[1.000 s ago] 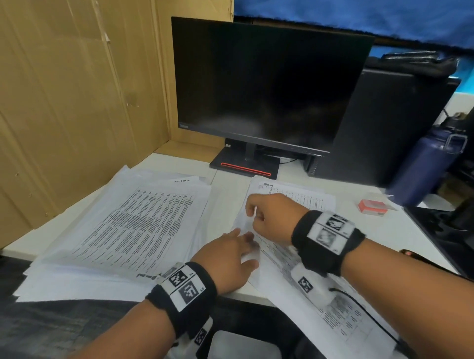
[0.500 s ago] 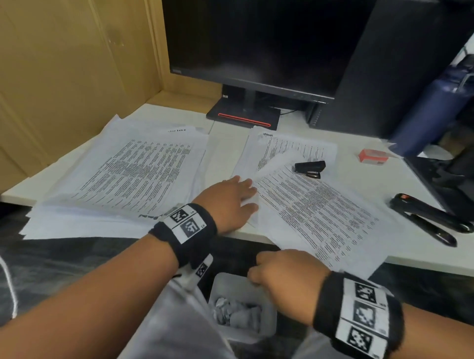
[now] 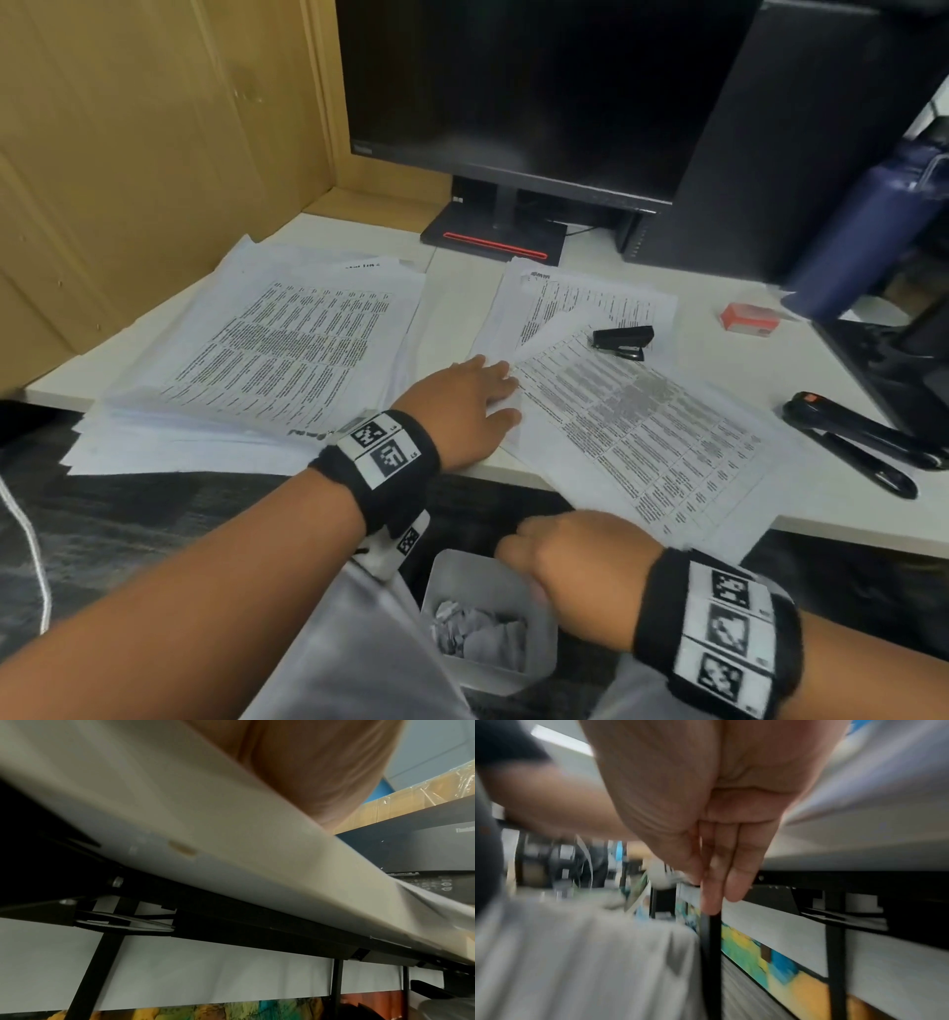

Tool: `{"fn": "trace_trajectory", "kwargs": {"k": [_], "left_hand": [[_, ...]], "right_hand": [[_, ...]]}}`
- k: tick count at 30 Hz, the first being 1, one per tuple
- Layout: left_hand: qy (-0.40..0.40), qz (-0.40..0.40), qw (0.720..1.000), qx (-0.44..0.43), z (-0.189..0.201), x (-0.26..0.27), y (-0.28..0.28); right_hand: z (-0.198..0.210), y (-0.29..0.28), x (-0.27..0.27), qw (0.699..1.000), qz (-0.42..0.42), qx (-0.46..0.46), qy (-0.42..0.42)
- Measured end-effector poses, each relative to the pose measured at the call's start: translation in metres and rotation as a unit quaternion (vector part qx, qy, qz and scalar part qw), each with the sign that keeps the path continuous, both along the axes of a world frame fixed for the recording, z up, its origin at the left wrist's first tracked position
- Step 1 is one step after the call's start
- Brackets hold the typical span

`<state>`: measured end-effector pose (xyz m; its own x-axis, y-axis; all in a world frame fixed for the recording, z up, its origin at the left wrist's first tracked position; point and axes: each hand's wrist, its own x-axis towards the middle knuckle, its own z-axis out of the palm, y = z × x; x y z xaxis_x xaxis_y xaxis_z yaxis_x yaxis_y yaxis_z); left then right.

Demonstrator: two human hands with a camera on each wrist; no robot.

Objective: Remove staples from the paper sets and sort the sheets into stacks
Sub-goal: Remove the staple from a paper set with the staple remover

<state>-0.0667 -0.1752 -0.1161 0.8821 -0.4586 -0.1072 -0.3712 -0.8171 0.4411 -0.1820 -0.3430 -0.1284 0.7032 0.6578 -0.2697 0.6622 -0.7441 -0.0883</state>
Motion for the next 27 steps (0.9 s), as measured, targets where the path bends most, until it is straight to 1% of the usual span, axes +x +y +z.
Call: {"fn": "trace_trajectory", "kwargs": {"k": [2,4,5,6,7,9,10,11,13,15,17,19,21,23,25,27], "left_hand": [[-0.008,0.000,1.000,-0.008,-0.004,0.001,0.001],[-0.030,0.000,0.999,-0.011,-0.010,0.002,0.001],[-0.038,0.000,0.999,-0.012,-0.014,0.002,0.002],[-0.046,0.001,0.999,-0.015,-0.015,0.003,0.002],[-0.052,0.003,0.998,-0.019,-0.017,0.002,0.002],[-0.063,0.015,0.997,-0.034,-0.019,0.002,0.003],[-0.068,0.020,0.997,-0.040,-0.019,0.001,0.003],[-0.072,0.023,0.996,-0.043,-0.020,0.001,0.003],[-0.073,0.024,0.996,-0.041,-0.020,0.001,0.003],[-0.074,0.023,0.996,-0.038,-0.020,0.002,0.003],[-0.079,0.022,0.996,-0.038,-0.022,0.003,0.004],[-0.089,0.023,0.995,-0.043,-0.026,0.005,0.006],[-0.095,0.025,0.994,-0.043,-0.028,0.006,0.007],[-0.096,0.028,0.994,-0.044,-0.030,0.007,0.007],[-0.100,0.028,0.994,-0.047,-0.030,0.007,0.007],[-0.106,0.028,0.993,-0.048,-0.030,0.007,0.006]], "right_hand": [[0.020,-0.007,-0.007,0.992,-0.024,0.127,-0.015],[0.045,-0.019,0.002,0.966,-0.068,0.237,-0.077],[0.053,-0.027,0.014,0.954,-0.096,0.263,-0.107],[0.063,-0.038,0.030,0.949,-0.132,0.259,-0.121],[0.070,-0.051,0.049,0.950,-0.182,0.226,-0.111],[0.076,-0.077,0.087,0.950,-0.282,0.108,-0.079],[0.076,-0.087,0.102,0.946,-0.313,0.052,-0.063],[0.075,-0.094,0.112,0.944,-0.326,0.008,-0.046],[0.074,-0.104,0.125,0.946,-0.321,-0.041,-0.021],[0.074,-0.106,0.133,0.944,-0.327,-0.037,-0.028],[0.076,-0.102,0.139,0.939,-0.332,0.005,-0.087],[0.074,-0.098,0.150,0.940,-0.311,0.025,-0.141],[0.074,-0.093,0.159,0.948,-0.286,0.002,-0.139],[0.080,-0.091,0.164,0.955,-0.265,-0.057,-0.121],[0.090,-0.097,0.168,0.947,-0.275,-0.101,-0.127],[0.095,-0.119,0.174,0.928,-0.328,-0.118,-0.132]]}}
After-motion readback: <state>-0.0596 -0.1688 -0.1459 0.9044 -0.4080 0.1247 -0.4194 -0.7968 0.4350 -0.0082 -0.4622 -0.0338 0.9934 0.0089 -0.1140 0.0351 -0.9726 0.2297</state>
